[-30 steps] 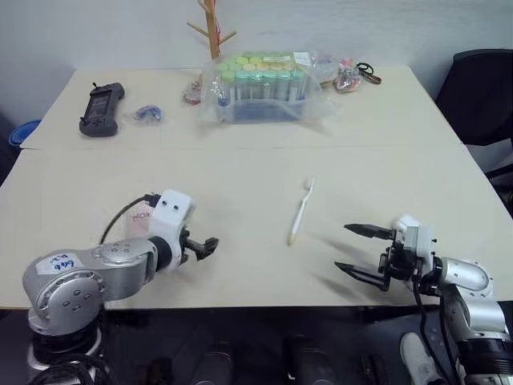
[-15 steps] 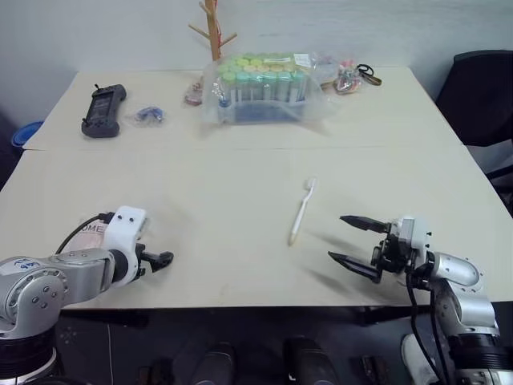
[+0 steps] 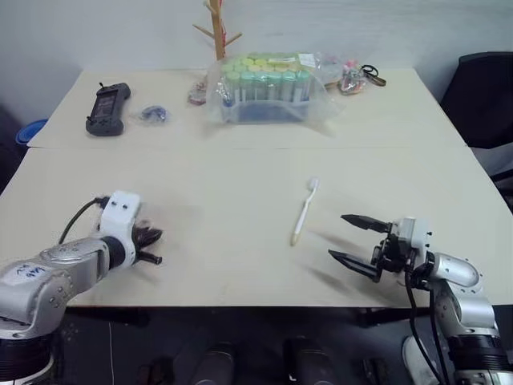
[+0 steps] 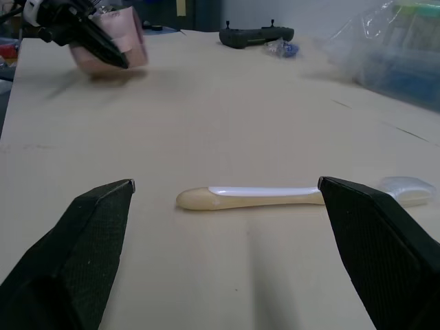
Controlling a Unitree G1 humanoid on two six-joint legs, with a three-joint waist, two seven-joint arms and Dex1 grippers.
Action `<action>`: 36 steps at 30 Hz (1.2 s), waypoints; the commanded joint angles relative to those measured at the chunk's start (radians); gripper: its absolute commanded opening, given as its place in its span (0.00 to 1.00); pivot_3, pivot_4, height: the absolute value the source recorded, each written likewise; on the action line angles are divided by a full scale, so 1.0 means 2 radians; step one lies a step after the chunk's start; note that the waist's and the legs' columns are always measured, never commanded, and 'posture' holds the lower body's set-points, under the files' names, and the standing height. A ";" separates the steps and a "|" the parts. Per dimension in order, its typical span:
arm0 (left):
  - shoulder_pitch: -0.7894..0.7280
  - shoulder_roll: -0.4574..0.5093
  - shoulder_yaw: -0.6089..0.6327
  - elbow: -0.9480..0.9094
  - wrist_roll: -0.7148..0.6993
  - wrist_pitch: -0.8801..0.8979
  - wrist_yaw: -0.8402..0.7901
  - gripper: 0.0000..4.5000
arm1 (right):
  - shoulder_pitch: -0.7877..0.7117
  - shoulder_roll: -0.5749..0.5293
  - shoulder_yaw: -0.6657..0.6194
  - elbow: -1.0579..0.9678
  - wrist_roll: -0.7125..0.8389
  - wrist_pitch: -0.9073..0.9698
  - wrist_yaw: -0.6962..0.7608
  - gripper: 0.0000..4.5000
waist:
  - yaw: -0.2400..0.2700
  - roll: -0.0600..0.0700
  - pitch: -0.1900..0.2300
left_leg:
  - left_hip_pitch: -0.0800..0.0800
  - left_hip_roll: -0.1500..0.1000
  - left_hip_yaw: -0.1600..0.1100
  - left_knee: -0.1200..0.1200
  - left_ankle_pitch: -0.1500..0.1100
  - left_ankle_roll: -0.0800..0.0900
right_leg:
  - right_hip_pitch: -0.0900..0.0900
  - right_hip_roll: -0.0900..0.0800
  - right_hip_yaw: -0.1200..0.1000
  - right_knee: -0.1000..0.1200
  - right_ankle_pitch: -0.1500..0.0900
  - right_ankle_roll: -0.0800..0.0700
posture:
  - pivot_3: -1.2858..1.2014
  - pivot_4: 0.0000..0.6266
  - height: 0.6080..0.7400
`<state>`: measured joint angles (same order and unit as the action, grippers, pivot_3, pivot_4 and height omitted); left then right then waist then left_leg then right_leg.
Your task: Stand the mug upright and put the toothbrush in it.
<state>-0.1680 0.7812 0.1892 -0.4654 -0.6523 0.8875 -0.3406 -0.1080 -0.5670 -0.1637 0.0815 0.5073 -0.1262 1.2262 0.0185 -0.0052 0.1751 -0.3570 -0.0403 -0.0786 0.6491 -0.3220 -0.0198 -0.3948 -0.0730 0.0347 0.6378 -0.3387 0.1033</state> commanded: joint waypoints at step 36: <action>0.065 -0.070 0.021 0.227 0.068 -0.454 -0.385 0.98 | 0.252 -0.032 -0.165 -0.149 0.050 0.024 -0.076 1.00 | -0.002 -0.001 0.000 | 0.001 0.001 0.003 0.000 -0.003 0.006 | 0.001 0.001 0.003 -0.001 0.001 0.001 | 0.52 0.24 1.00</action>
<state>-0.0462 0.6189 0.1697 0.0367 -0.4751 -0.0277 -1.1061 0.4053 -0.6179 -0.4658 -0.2136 0.6058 -0.0457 1.0570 0.0150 -0.0076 0.1760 -0.3542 -0.0376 -0.0726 0.6484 -0.3292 -0.0075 -0.3927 -0.0713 0.0410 0.6349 -0.3376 0.1053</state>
